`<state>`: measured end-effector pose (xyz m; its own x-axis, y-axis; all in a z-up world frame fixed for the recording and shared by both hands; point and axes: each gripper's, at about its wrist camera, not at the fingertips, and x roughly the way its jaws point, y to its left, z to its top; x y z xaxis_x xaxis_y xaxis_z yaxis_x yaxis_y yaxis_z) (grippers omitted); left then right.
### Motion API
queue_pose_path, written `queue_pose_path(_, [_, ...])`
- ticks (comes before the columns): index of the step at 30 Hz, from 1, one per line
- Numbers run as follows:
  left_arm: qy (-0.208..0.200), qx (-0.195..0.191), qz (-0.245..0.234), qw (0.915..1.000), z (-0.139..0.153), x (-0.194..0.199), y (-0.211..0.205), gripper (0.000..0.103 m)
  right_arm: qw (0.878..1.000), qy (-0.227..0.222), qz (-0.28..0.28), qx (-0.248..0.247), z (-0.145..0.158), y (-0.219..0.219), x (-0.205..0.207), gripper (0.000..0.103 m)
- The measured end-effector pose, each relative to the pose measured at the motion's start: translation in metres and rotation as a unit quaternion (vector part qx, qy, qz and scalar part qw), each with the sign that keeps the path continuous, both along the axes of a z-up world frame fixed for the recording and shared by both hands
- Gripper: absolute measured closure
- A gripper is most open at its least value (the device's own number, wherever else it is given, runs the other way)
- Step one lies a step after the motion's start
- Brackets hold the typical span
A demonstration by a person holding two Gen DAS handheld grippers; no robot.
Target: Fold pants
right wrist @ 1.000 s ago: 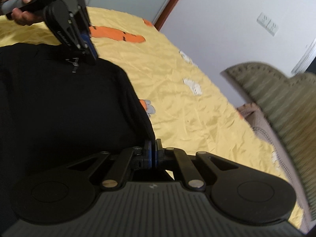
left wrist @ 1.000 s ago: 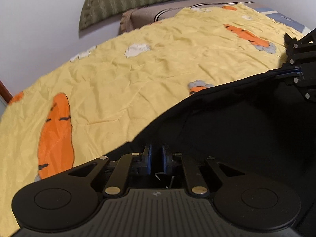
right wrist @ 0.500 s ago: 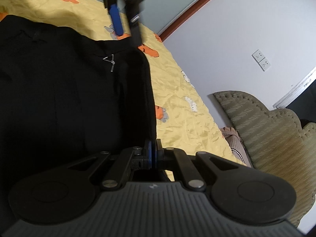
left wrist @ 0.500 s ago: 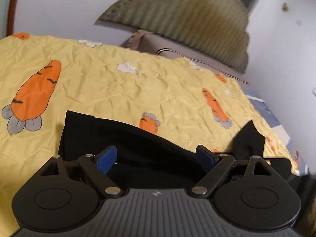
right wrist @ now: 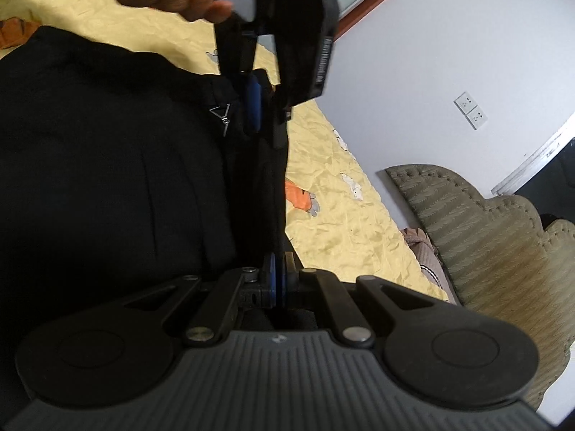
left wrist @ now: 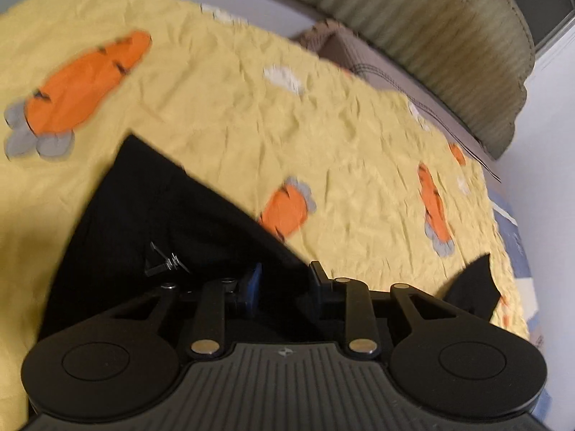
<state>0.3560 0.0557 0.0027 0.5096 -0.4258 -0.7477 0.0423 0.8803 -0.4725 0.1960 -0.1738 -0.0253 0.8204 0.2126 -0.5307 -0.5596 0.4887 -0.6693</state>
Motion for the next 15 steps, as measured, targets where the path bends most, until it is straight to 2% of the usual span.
queue_pose_path(4, [-0.001,-0.008,0.008,0.9999,0.007,0.001,0.004,0.072,1.0,0.001,-0.001,-0.002,-0.002,-0.001,-0.008,0.1])
queue_pose_path(9, [0.025,0.022,0.022,0.9992,-0.004,0.01,0.002,0.07,1.0,-0.001,-0.003,0.001,-0.002,0.0,-0.01,0.1])
queue_pose_path(11, [0.024,0.013,0.028,0.9992,-0.005,0.005,0.006,0.094,1.0,-0.003,-0.006,0.005,0.0,-0.001,-0.011,0.101])
queue_pose_path(15, [0.002,0.018,0.033,0.9993,0.001,-0.017,0.01,0.095,1.0,-0.007,-0.01,0.003,0.001,-0.003,-0.017,0.103])
